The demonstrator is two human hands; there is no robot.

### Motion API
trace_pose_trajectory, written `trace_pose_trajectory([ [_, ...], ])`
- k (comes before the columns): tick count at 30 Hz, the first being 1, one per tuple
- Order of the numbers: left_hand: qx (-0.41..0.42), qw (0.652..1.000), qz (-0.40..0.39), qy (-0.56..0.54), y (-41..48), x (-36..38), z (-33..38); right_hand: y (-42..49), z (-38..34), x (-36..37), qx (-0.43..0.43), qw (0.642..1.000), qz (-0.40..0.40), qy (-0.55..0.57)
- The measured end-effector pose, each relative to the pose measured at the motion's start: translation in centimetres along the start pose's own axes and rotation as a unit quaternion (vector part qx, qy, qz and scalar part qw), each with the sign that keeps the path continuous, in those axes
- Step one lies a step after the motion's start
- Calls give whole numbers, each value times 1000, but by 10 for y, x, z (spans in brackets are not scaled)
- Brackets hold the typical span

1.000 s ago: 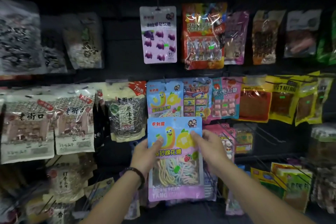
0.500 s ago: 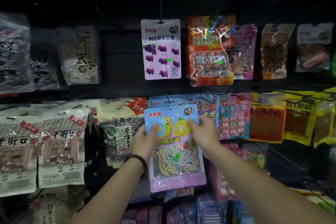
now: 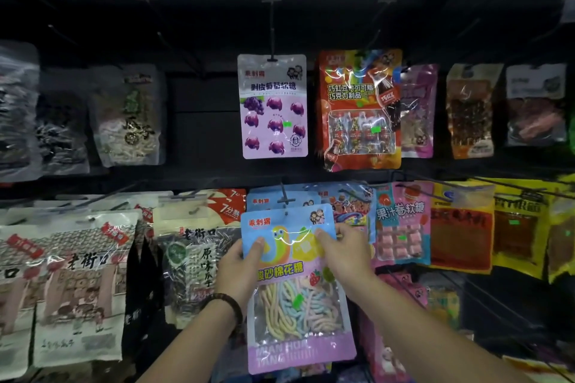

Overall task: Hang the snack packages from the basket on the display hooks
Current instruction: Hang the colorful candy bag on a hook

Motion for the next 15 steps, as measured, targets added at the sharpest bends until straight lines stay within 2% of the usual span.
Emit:
trace_pose_trajectory([
  [9,7,995,38,95,24,5,8,19,-2,12,25,993,-20,-116],
  [15,18,982,30,185,37,6,3,36,6,20,31,982,-34,-183],
])
Point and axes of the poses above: each hand's wrist, its own y-axis towards the middle knuckle, its own x-axis out of the palm, z = x × y, the point moved 3 cm from there along y, towards the middle knuckle, and after that the axes turned 5 degrees about -y, right-handed, at the moved point
